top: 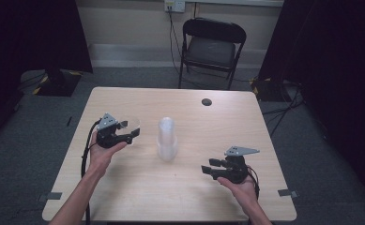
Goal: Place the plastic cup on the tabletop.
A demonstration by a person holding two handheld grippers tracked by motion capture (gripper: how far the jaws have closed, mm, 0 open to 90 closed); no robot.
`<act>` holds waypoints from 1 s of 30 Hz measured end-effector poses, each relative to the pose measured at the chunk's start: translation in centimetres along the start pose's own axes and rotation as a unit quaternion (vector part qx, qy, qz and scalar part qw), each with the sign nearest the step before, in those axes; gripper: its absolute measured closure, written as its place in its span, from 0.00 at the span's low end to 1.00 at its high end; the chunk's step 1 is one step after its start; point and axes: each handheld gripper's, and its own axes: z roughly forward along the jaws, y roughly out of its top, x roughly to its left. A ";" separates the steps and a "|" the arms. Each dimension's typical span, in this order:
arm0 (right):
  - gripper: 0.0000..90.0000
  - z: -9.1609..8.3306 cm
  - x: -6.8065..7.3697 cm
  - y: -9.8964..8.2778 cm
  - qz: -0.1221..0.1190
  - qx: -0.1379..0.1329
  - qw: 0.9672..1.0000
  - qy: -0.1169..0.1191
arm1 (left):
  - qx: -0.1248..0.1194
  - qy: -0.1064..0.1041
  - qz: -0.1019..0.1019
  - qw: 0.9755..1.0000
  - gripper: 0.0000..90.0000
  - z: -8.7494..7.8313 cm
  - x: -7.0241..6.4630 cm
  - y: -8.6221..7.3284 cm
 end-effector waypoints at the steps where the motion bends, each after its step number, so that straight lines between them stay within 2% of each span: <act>1: 0.55 0.0 0.0 0.0 0.000 0.000 1.000 0.000 | 0.000 0.000 0.000 1.000 0.36 0.0 0.0 0.0; 7: 0.55 0.3 -0.5 -0.2 0.005 0.002 1.000 0.002 | 0.002 0.005 -0.012 1.000 0.35 1.3 0.4 -0.6; 9: 0.55 0.2 -0.5 -0.2 0.003 0.000 1.000 0.002 | 0.005 -0.003 -0.009 1.000 0.35 1.8 0.3 -0.8; 14: 0.55 0.1 -0.7 -0.2 0.006 0.000 1.000 -0.001 | 0.019 -0.003 0.000 1.000 0.33 2.9 -0.2 -1.1; 17: 0.55 0.2 -0.7 -0.2 0.005 0.001 1.000 0.000 | 0.019 -0.003 0.001 1.000 0.32 3.2 -0.2 -1.2; 20: 0.55 0.3 -0.7 -0.2 0.002 0.003 1.000 0.001 | 0.027 -0.011 0.004 1.000 0.31 3.9 -0.4 -1.4; 22: 0.55 0.3 -0.6 -0.2 0.002 0.003 1.000 0.002 | 0.032 -0.010 0.010 0.999 0.30 3.9 -0.5 -1.5; 23: 0.55 0.3 -0.6 -0.2 0.003 0.003 1.000 0.002 | 0.036 -0.015 0.003 0.999 0.26 4.1 -0.6 -1.6; 27: 0.55 0.0 -0.5 -0.3 0.002 -0.001 1.000 0.001 | 0.045 -0.016 0.000 0.999 0.29 4.2 -0.5 -1.8; 30: 0.55 -0.2 -0.4 -0.3 0.004 -0.004 1.000 -0.001 | 0.047 -0.019 0.007 0.999 0.29 4.2 -0.8 -1.7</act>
